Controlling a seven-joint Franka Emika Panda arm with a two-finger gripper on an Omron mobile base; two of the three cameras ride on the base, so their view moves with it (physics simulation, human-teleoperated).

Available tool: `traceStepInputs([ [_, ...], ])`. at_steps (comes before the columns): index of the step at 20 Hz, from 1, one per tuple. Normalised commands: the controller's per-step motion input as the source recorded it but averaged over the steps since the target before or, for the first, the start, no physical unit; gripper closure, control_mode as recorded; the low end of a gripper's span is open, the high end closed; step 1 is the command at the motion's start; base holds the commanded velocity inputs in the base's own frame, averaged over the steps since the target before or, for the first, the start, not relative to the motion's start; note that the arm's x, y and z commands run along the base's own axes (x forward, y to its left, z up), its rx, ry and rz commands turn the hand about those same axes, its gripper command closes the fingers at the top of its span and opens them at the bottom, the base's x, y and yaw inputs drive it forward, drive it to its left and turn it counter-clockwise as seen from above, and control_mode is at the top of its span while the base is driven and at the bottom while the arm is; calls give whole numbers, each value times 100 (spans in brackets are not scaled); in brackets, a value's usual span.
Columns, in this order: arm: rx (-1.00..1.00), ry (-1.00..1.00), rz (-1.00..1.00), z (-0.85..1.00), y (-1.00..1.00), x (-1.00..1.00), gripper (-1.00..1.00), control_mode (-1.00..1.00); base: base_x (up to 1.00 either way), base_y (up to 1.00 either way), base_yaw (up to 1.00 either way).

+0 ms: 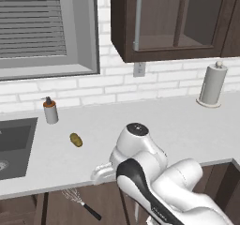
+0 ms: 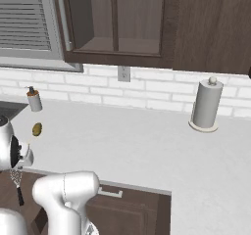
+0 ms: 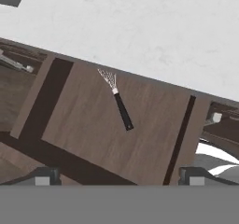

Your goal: Pick the whisk from the drawer and place it on the counter.

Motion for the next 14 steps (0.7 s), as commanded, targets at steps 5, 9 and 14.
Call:
traceStepInputs([
  [5, -3, 0, 3, -19, 32, -20, -100, -100, 0, 0, 0],
  [9, -4, 0, 0, -18, 41, -2, -100, -100, 0, 0, 0],
  [14, 0, 0, -9, -11, 14, 0, -100, -100, 0, 0, 0],
])
